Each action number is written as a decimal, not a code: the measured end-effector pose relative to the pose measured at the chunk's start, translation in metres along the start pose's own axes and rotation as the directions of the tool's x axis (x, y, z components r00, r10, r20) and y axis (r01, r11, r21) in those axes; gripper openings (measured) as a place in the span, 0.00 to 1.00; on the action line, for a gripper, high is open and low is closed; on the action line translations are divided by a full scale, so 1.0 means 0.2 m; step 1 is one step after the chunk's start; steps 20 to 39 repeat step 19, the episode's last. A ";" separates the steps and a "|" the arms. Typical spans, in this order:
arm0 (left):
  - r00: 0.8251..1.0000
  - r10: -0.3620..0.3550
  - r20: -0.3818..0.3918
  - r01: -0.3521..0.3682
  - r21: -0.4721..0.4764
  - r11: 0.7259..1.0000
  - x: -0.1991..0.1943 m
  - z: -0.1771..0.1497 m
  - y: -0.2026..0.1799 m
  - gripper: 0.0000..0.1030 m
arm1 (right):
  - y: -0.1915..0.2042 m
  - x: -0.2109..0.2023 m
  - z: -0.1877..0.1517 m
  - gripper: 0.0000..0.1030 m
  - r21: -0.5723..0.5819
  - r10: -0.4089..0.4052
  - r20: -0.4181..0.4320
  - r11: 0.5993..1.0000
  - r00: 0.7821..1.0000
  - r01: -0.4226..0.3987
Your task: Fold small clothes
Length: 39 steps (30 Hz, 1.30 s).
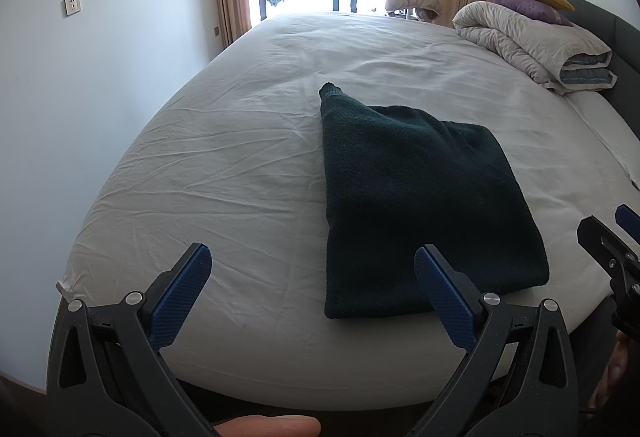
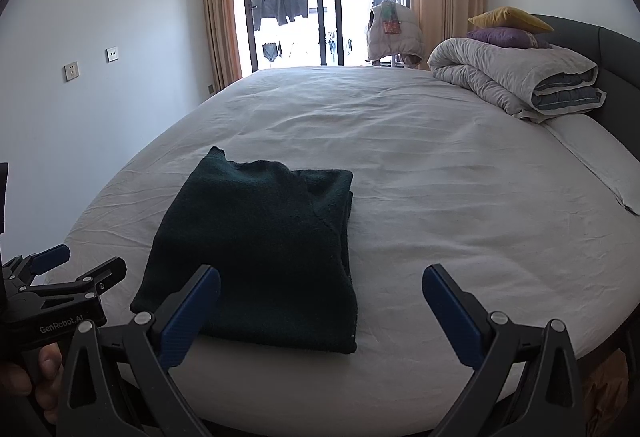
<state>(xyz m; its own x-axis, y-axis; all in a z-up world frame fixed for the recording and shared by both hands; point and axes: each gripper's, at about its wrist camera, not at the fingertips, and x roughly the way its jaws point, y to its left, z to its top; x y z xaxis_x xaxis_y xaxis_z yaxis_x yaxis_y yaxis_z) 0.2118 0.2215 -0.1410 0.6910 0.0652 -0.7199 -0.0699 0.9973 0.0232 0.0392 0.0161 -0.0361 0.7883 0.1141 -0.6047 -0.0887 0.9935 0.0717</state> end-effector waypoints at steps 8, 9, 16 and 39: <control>1.000 -0.011 -0.011 0.011 0.001 1.000 0.02 0.00 0.00 1.00 | -0.01 -0.01 0.00 1.00 0.003 0.002 -0.004 1.000 1.000 -0.002; 1.000 -0.010 -0.011 0.010 0.003 1.000 0.02 0.00 0.00 1.00 | -0.01 0.00 0.00 1.00 0.003 0.002 -0.004 1.000 1.000 -0.002; 1.000 -0.006 -0.014 0.006 -0.002 1.000 0.04 -0.01 0.01 1.00 | -0.02 0.00 0.00 1.00 0.008 0.004 -0.010 1.000 1.000 -0.004; 1.000 0.002 -0.014 -0.002 -0.003 1.000 0.04 -0.01 0.01 1.00 | -0.03 0.00 0.00 1.00 0.011 0.004 -0.012 1.000 1.000 -0.004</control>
